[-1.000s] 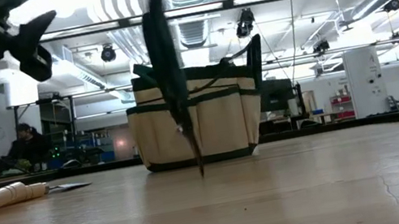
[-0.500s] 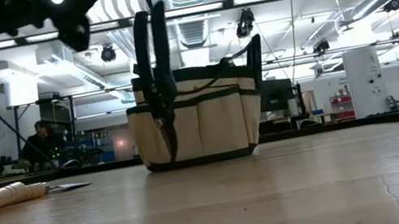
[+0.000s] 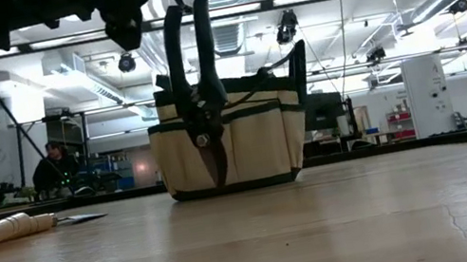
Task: Pick & Place Garden tools in Gardening bag
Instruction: Put the green shear scissors into the light brown gardening bag
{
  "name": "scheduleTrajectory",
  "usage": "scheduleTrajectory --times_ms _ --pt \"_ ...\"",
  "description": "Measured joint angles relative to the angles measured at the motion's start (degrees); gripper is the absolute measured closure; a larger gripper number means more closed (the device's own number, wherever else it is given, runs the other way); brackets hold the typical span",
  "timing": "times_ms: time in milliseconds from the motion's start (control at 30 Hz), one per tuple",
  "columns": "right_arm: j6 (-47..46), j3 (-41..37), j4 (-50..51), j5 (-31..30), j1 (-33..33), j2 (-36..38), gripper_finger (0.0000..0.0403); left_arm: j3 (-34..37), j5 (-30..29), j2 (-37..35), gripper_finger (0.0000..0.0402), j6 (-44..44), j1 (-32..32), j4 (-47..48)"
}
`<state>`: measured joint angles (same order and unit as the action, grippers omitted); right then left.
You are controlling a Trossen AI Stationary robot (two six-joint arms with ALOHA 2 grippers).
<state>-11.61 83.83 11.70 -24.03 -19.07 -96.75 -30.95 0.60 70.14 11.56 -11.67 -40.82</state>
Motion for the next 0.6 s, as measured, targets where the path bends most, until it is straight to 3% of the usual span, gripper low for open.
scheduleTrajectory --times_ms 600 --pt "-0.2 0.0 0.0 0.0 0.0 0.0 0.0394 -1.3 0.4 4.0 0.0225 -0.3 -1.0 -4.1"
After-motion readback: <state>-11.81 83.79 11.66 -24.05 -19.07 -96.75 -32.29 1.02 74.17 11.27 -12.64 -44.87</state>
